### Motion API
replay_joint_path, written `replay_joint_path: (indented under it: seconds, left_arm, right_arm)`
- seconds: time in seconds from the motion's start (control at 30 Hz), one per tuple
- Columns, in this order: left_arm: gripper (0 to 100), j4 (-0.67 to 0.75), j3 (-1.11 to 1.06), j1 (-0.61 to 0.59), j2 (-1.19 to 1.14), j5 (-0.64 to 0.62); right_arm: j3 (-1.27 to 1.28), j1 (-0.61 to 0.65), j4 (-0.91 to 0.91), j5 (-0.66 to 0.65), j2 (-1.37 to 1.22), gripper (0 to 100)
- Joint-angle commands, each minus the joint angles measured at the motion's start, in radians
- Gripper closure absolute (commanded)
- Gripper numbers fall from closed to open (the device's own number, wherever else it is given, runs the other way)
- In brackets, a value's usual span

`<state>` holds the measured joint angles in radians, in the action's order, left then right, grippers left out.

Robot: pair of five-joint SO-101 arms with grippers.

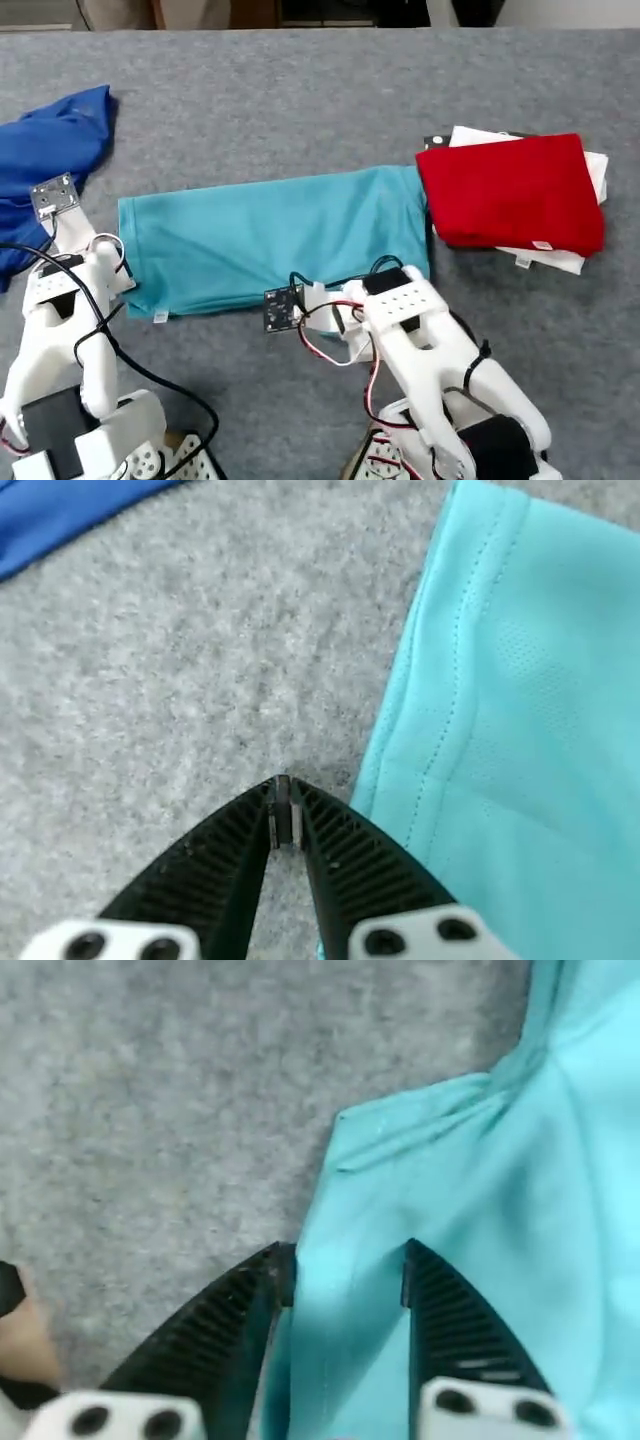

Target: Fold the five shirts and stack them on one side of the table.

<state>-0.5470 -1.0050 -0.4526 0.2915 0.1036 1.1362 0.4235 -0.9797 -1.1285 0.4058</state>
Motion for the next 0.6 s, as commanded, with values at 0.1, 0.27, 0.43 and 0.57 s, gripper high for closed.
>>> replay_joint_path:
  seconds: [0.1, 0.27, 0.43, 0.57]
  left_arm:
    - [98, 0.018, 0.041, -0.006, 0.004, -0.006]
    - [98, 0.018, 0.046, -0.006, 0.001, -0.003]
    - [98, 0.018, 0.046, -0.006, -0.001, -0.005]
    - [98, 0.018, 0.046, -0.006, -0.001, -0.005]
  right_arm:
    - [-0.015, -0.024, 0.068, -0.018, -0.019, 81.1]
    - [-0.015, -0.024, 0.072, -0.018, -0.019, 90.3]
    - [-0.018, -0.024, 0.081, -0.018, -0.019, 93.6]
    - [-0.024, -0.024, 0.087, -0.014, -0.019, 99.8]
